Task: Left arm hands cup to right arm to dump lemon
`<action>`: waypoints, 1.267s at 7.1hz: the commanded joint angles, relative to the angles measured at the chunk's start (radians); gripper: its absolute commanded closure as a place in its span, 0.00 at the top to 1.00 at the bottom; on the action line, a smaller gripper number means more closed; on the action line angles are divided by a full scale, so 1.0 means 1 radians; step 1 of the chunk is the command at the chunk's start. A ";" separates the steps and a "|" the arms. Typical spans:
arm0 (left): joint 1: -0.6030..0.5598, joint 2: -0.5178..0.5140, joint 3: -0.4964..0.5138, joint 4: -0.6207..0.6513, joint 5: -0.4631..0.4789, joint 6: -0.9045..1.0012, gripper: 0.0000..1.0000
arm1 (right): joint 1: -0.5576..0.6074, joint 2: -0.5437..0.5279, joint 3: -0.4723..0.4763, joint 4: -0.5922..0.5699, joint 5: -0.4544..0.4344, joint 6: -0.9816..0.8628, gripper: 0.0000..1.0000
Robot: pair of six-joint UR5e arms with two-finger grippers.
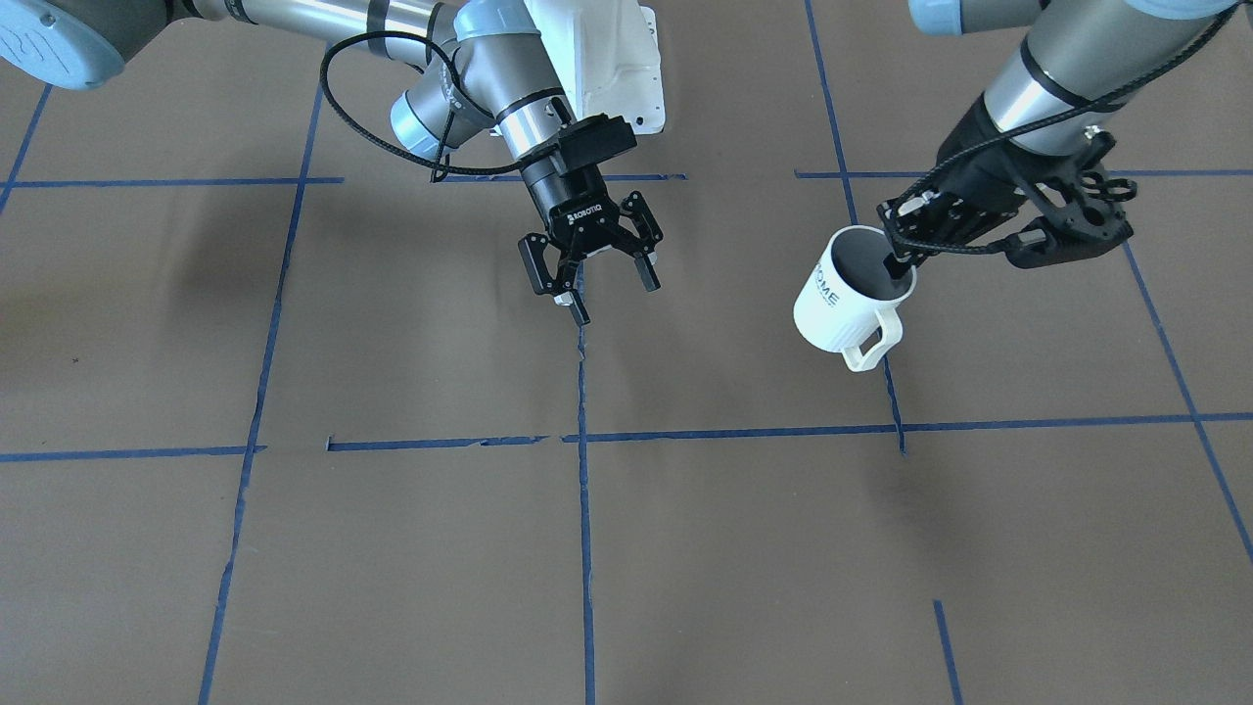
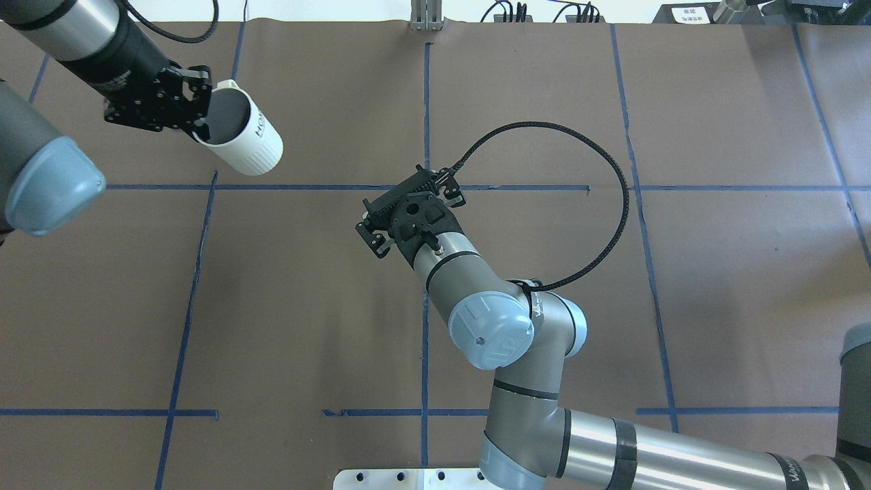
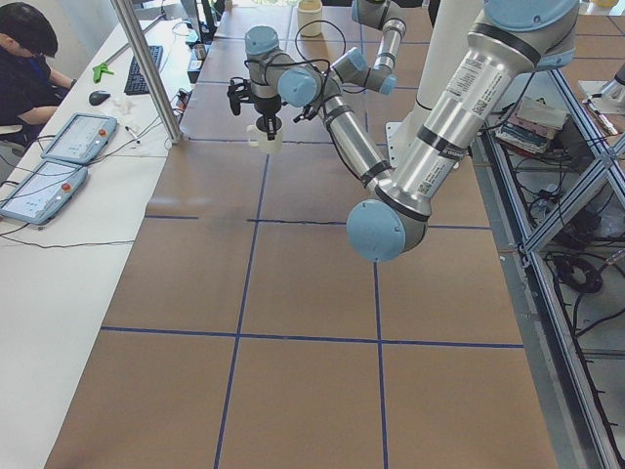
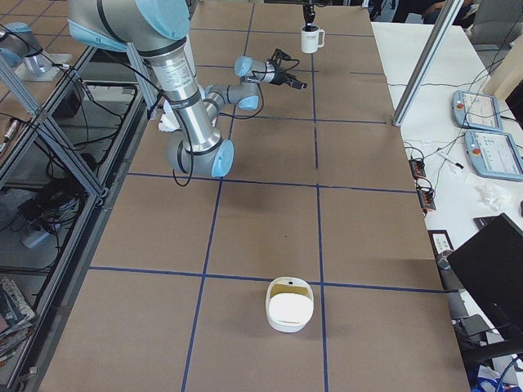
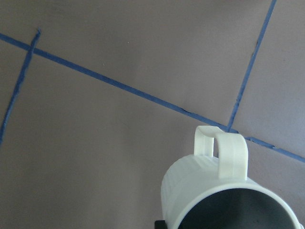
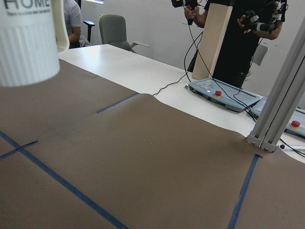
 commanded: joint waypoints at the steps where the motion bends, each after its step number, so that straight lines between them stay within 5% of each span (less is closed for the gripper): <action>1: -0.087 0.097 -0.005 0.040 0.008 0.288 0.00 | 0.052 -0.027 -0.001 -0.002 0.075 0.066 0.97; 3: -0.109 0.203 -0.023 0.030 0.008 0.462 0.00 | 0.175 -0.102 -0.001 -0.017 0.283 0.118 0.98; 6: -0.108 0.408 -0.044 -0.193 0.008 0.457 0.00 | 0.373 -0.116 0.023 -0.259 0.631 0.125 0.99; 9: -0.092 0.548 -0.045 -0.252 0.069 0.452 0.00 | 0.640 -0.173 0.045 -0.532 1.167 0.110 1.00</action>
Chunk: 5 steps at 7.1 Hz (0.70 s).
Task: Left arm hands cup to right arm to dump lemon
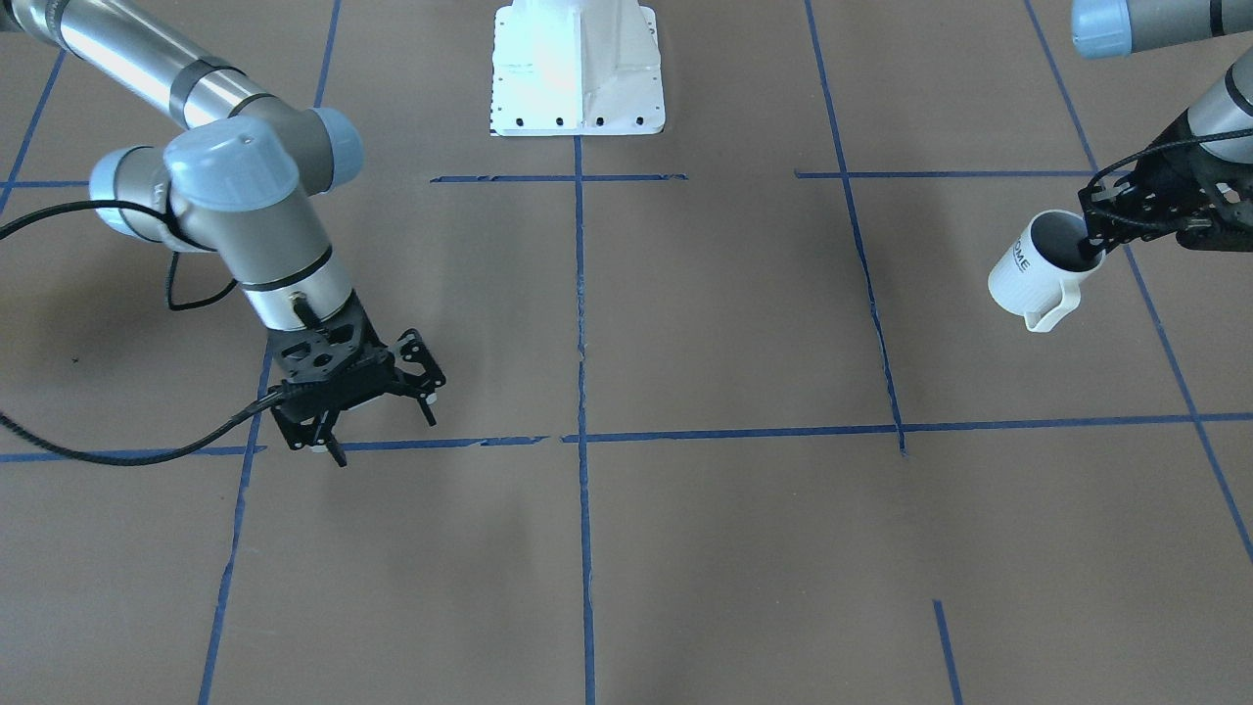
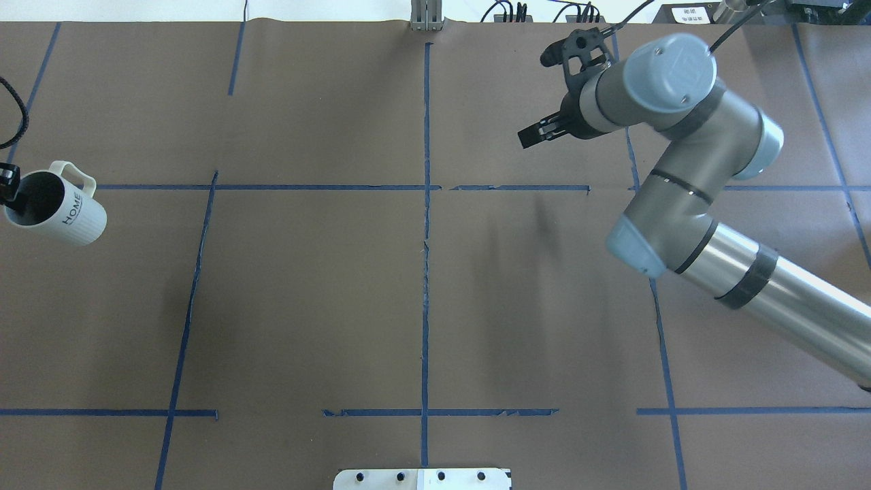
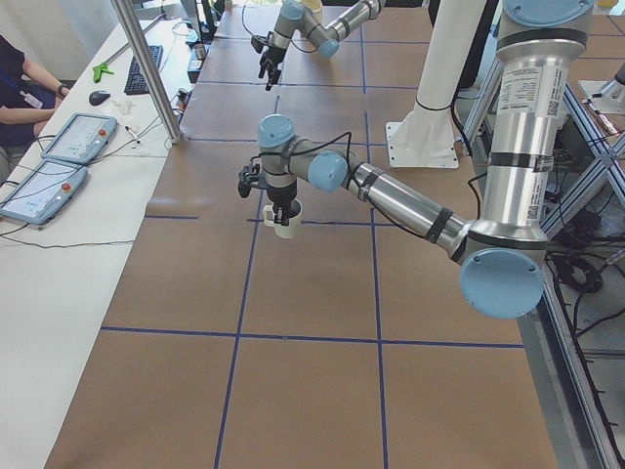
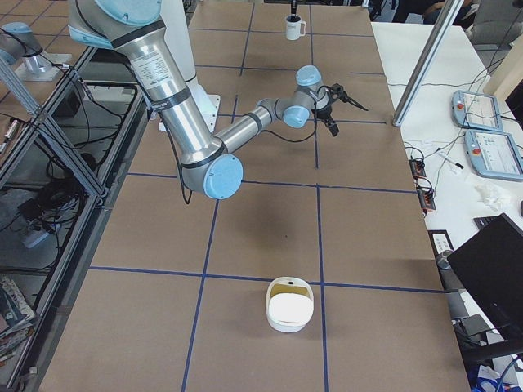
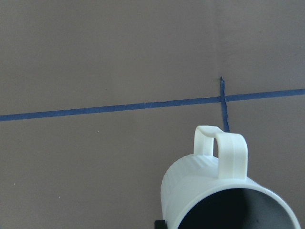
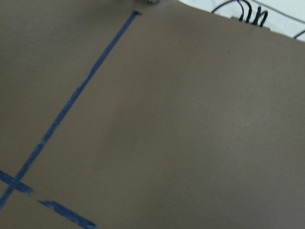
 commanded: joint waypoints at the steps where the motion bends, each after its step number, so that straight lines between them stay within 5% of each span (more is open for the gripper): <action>1: 0.016 0.079 0.018 -0.092 0.049 -0.013 0.00 | 0.209 -0.060 0.010 -0.118 0.332 -0.013 1.00; 4: 0.143 0.079 0.051 -0.189 0.098 -0.217 0.01 | 0.365 -0.268 0.070 -0.162 0.432 -0.336 1.00; 5: 0.149 0.071 0.078 -0.190 0.097 -0.216 0.06 | 0.399 -0.273 0.088 -0.272 0.443 -0.445 1.00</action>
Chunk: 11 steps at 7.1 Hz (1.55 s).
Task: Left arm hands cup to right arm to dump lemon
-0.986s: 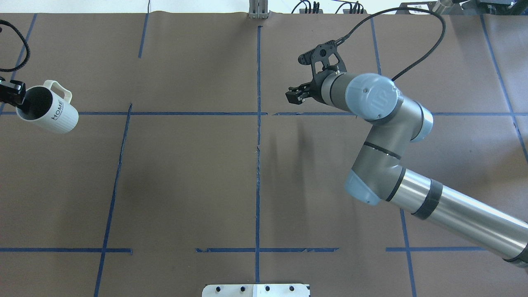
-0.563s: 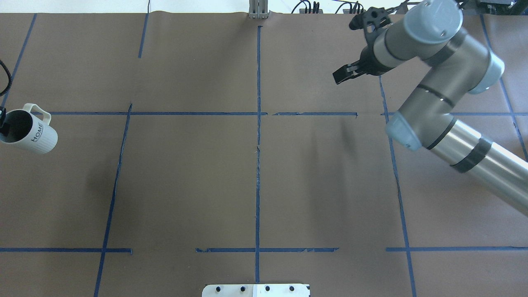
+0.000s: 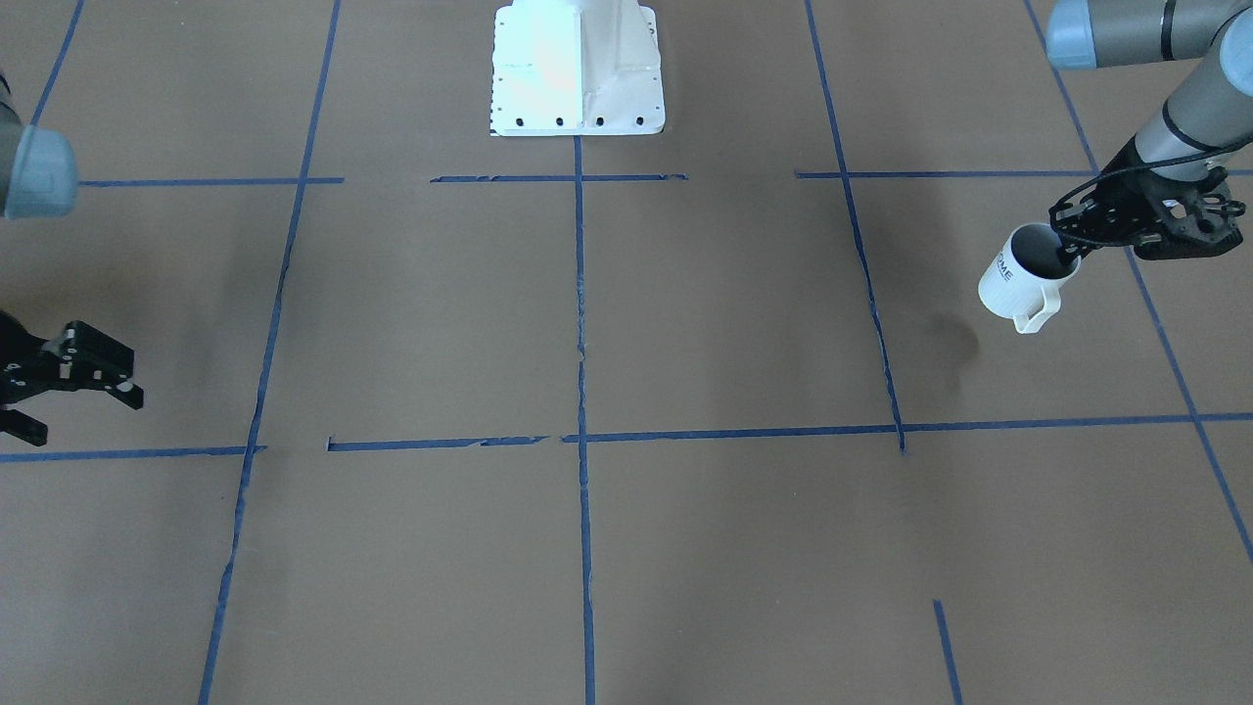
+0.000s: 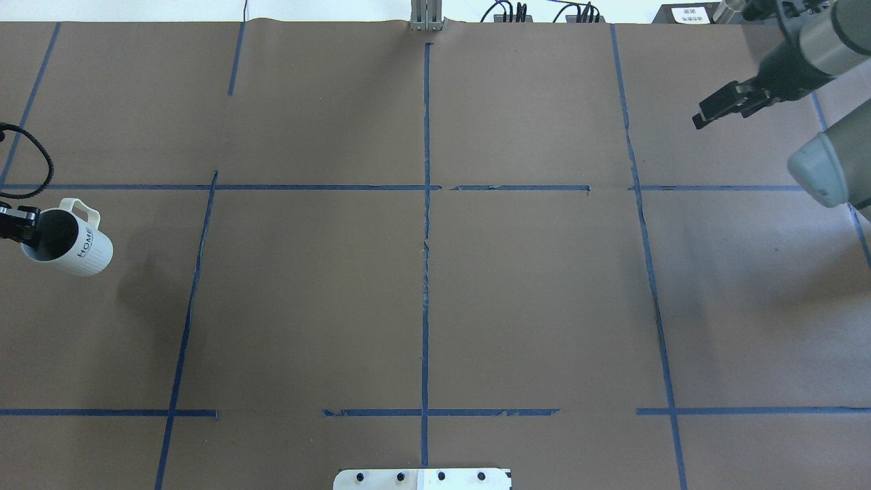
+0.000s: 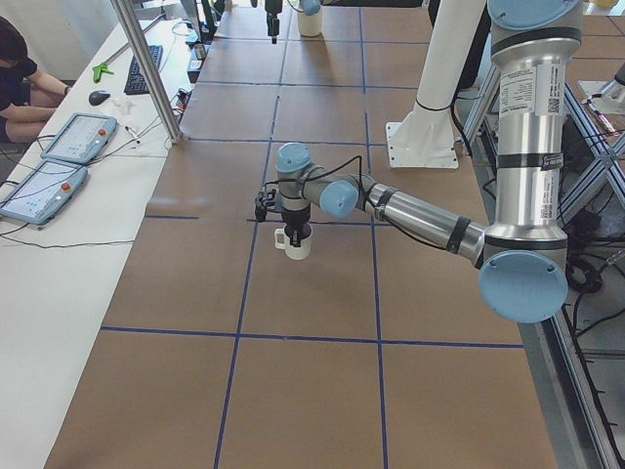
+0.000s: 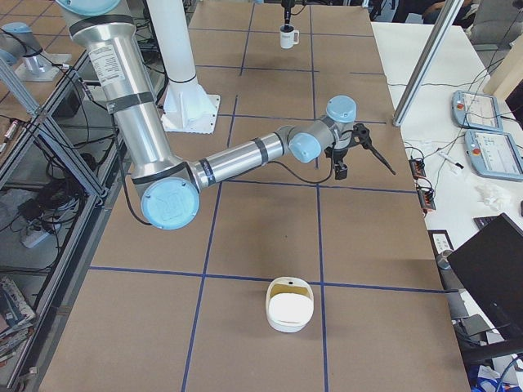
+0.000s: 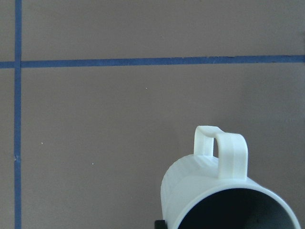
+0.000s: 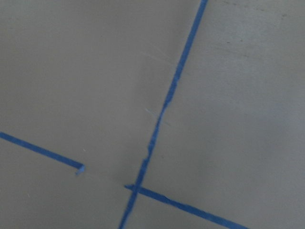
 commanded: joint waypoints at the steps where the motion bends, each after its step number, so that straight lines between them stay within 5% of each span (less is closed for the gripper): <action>1: 0.023 -0.010 0.055 -0.026 0.005 -0.019 0.06 | 0.081 -0.036 0.053 -0.205 0.023 -0.206 1.00; 2: 0.023 -0.012 0.072 -0.072 -0.001 -0.022 0.09 | 0.098 -0.038 0.076 -0.306 0.022 -0.216 1.00; 4: 0.023 -0.012 0.129 -0.150 -0.003 -0.014 0.36 | 0.114 -0.100 0.145 -0.347 0.013 -0.217 1.00; 5: 0.023 -0.010 0.136 -0.188 -0.004 -0.014 0.52 | 0.111 -0.105 0.144 -0.350 0.006 -0.208 1.00; 7: 0.017 -0.001 0.112 -0.178 -0.006 0.005 1.00 | 0.112 -0.128 0.144 -0.347 -0.028 -0.217 1.00; 11: -0.274 0.000 0.124 0.119 -0.026 0.653 1.00 | 0.291 -0.312 0.151 -0.358 -0.028 -0.526 1.00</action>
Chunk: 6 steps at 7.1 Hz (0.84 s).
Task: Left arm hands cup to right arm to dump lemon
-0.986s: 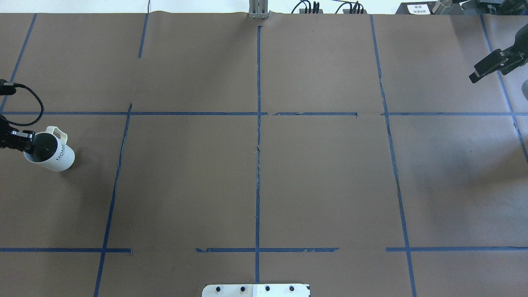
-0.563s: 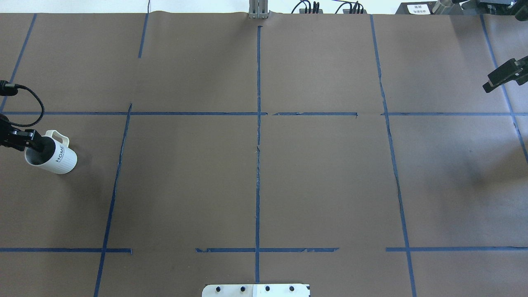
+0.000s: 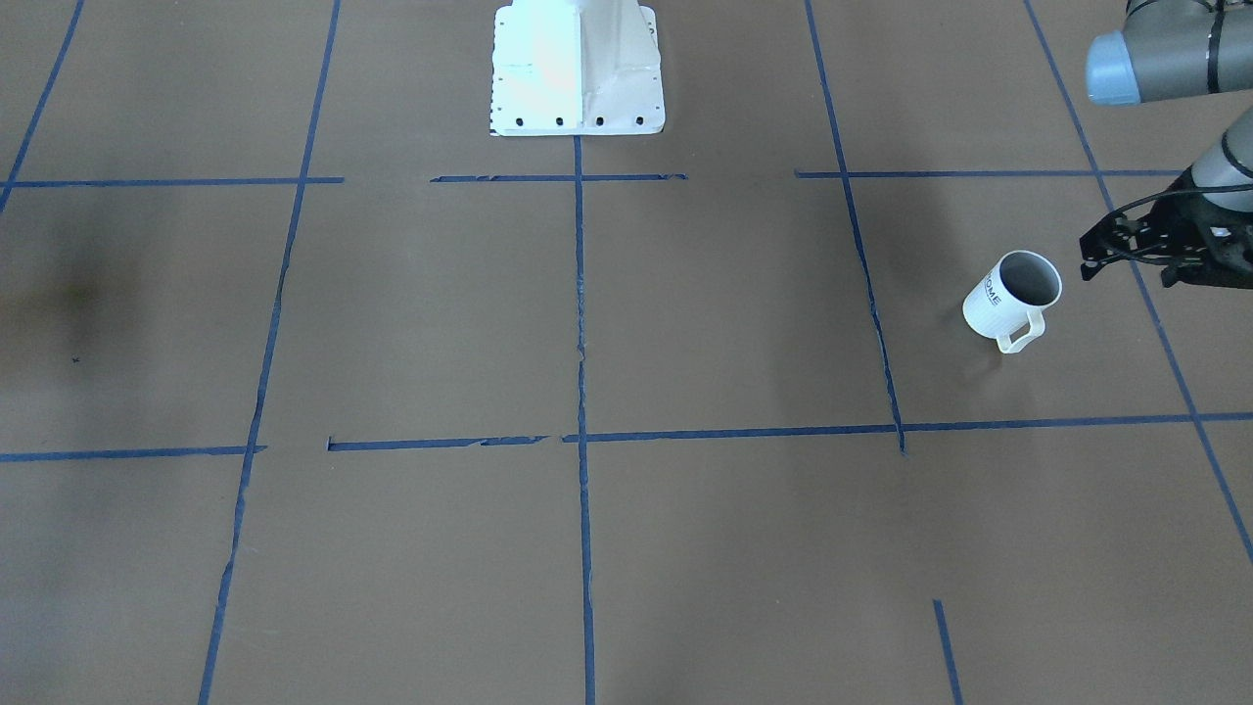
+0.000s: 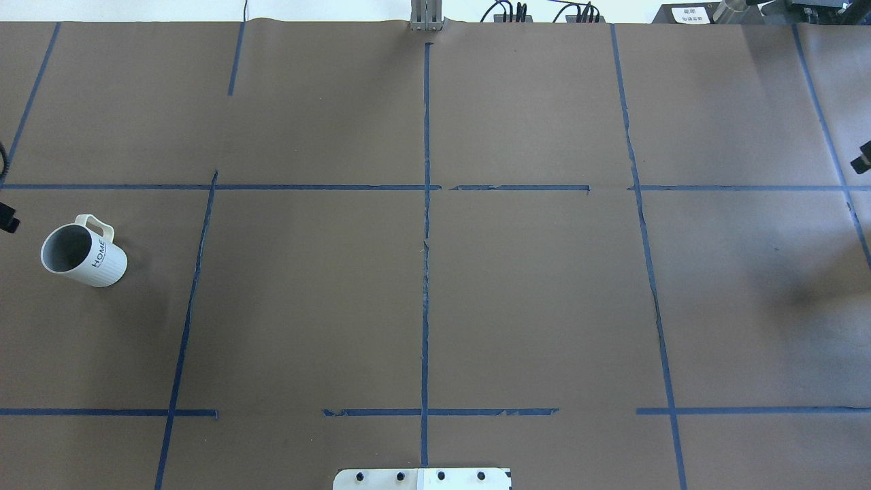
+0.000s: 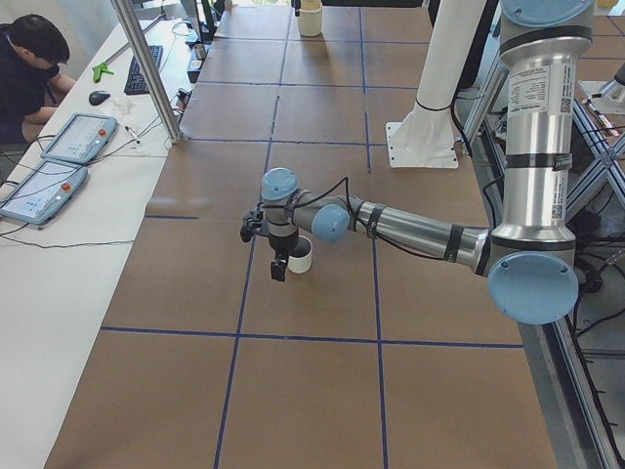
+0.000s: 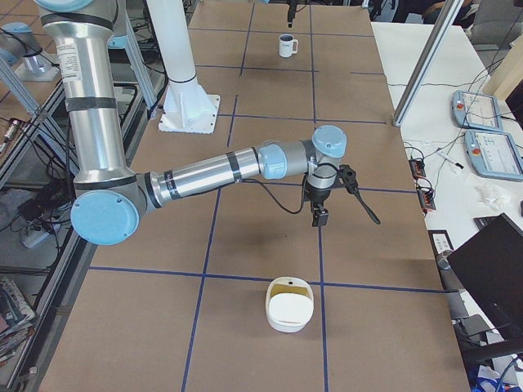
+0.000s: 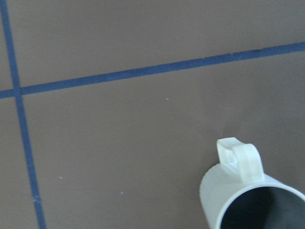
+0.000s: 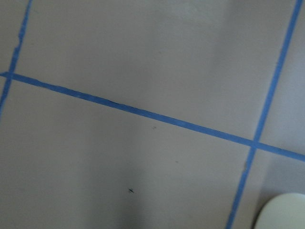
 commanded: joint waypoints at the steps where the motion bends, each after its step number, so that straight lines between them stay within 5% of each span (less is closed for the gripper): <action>1: -0.188 0.015 -0.001 0.160 -0.015 0.285 1.00 | 0.129 -0.160 0.009 0.008 0.010 -0.149 1.00; 3: -0.276 0.080 -0.049 0.205 -0.110 0.300 1.00 | 0.171 -0.257 0.043 0.028 0.006 -0.151 1.00; 6: -0.281 0.128 -0.044 0.196 -0.099 0.292 1.00 | 0.170 -0.256 0.049 0.027 0.010 -0.148 1.00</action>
